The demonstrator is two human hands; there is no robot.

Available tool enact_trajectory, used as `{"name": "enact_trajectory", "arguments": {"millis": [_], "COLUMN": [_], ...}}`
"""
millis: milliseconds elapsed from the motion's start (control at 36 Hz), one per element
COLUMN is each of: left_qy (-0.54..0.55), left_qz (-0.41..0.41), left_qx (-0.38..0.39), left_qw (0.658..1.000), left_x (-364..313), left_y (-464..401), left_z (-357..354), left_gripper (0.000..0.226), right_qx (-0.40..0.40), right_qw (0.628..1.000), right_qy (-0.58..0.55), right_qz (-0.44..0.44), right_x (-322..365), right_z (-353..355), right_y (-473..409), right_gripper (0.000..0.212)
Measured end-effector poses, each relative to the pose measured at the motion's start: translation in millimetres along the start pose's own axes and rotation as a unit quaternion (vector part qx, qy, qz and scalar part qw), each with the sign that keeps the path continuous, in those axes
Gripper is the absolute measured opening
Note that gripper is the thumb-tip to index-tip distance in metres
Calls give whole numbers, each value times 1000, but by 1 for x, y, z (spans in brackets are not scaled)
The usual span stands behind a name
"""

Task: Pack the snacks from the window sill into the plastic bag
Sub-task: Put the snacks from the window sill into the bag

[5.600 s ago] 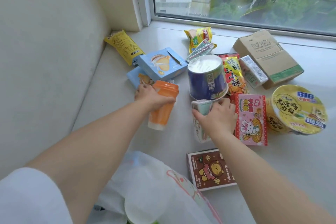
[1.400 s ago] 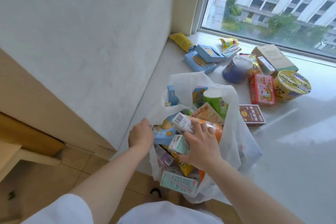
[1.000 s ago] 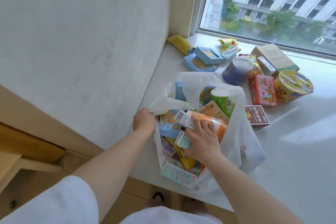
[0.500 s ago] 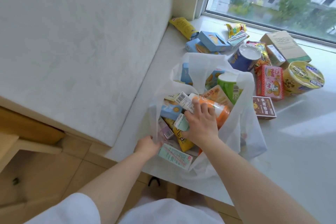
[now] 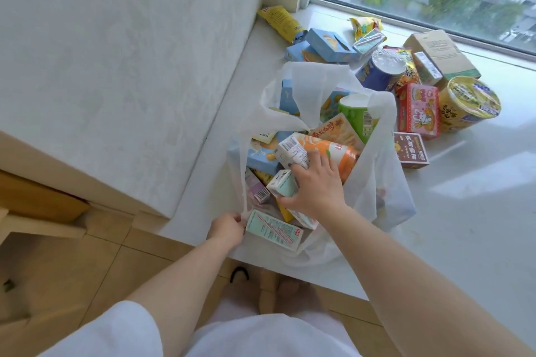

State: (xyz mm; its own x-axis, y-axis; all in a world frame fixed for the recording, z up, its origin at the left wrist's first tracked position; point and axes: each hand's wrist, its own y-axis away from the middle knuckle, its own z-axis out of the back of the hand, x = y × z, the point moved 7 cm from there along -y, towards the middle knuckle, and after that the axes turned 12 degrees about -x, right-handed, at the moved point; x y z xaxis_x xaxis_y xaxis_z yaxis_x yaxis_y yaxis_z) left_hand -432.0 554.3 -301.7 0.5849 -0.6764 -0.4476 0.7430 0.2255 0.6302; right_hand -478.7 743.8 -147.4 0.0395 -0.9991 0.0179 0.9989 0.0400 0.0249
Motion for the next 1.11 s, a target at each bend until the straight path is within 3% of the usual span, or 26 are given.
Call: {"name": "enact_trajectory", "arguments": {"millis": [83, 333, 556, 694, 917, 1111], "left_qy": [25, 75, 20, -14, -87, 60], "left_qz": [5, 4, 1, -22, -8, 61], "left_qx": [-8, -17, -72, -15, 13, -13], "left_qw": [1000, 997, 997, 1000, 996, 996], "left_x": [4, 2, 7, -8, -18, -1], "left_y": [0, 16, 23, 22, 10, 22], "left_z": [0, 13, 33, 23, 4, 7], "left_gripper": [15, 24, 18, 56, 34, 27], "right_qx": [-9, 2, 16, 9, 9, 27], "right_qw": [1000, 999, 998, 998, 997, 997], "right_qy": [-9, -21, -19, -21, -28, -37], "right_qz": [-16, -40, -55, -62, -66, -60], "right_x": [-1, -1, 3, 3, 2, -3], "right_z": [-1, -5, -6, -7, -15, -15], "right_y": [3, 9, 11, 11, 18, 18], "right_gripper": [61, 64, 65, 62, 65, 69]}}
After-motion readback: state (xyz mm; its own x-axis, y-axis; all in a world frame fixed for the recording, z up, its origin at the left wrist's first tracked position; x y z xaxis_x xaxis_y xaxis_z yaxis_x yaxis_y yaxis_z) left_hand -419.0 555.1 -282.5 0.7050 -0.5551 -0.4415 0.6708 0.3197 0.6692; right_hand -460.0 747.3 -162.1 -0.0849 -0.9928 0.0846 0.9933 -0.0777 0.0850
